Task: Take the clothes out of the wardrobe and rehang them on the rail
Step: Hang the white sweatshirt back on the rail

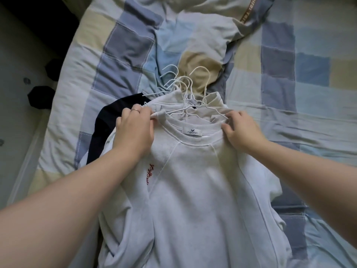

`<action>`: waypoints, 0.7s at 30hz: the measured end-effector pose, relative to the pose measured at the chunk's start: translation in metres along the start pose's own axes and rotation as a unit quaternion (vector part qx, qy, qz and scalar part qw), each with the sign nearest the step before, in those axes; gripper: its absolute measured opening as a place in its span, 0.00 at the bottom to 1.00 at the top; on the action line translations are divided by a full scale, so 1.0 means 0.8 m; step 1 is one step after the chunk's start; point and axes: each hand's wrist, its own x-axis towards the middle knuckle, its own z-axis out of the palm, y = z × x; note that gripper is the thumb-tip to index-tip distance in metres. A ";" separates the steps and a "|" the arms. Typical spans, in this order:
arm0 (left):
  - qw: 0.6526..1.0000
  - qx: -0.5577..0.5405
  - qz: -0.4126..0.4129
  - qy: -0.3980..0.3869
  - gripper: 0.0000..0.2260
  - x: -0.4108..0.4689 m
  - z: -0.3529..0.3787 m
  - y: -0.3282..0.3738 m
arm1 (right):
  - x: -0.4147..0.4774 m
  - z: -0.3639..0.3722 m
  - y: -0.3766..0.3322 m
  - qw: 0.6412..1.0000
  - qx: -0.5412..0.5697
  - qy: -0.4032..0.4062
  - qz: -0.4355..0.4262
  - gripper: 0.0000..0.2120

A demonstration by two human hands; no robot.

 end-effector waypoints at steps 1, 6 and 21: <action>1.000 -0.019 0.007 0.010 0.07 -0.003 -0.007 0.003 | -0.005 -0.010 0.003 1.000 0.027 0.000 0.003 0.16; 0.990 -0.133 0.035 0.014 0.12 -0.027 -0.056 0.014 | -0.055 -0.078 0.026 0.994 0.093 -0.061 -0.013 0.11; 0.958 -0.242 0.156 0.001 0.06 -0.128 -0.309 0.133 | -0.355 -0.324 0.009 0.978 0.147 0.138 0.056 0.06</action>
